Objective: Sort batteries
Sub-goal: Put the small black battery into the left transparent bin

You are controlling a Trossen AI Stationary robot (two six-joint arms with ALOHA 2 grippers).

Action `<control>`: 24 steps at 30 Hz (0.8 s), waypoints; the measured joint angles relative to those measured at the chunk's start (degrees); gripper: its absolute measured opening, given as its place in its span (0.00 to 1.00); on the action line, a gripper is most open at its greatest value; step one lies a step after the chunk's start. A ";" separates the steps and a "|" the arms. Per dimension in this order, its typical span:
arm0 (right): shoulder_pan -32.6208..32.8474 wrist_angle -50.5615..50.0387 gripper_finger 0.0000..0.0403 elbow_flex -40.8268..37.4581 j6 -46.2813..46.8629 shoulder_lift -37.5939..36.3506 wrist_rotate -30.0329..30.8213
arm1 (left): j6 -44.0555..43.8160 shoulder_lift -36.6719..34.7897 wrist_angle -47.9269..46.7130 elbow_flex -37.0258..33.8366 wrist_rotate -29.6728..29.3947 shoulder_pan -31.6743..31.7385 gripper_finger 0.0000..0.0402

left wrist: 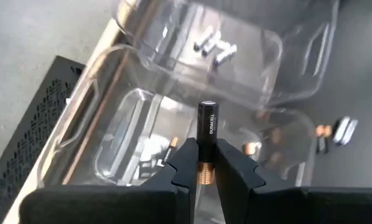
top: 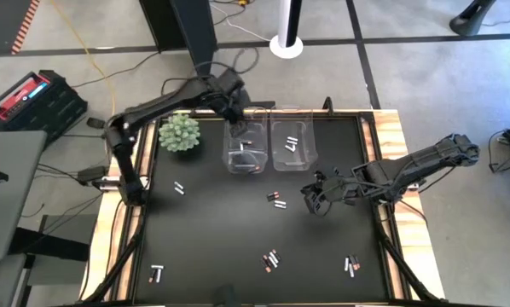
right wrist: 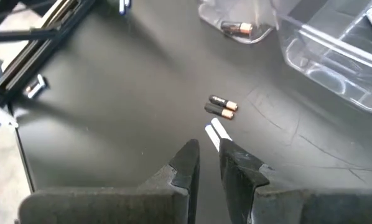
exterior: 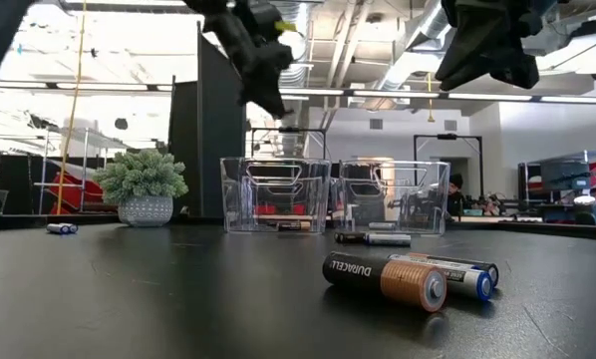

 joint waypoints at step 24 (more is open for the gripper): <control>-1.76 0.38 0.20 0.00 3.77 0.00 0.07 | 10.60 22.44 -3.17 0.64 -1.38 -0.13 0.13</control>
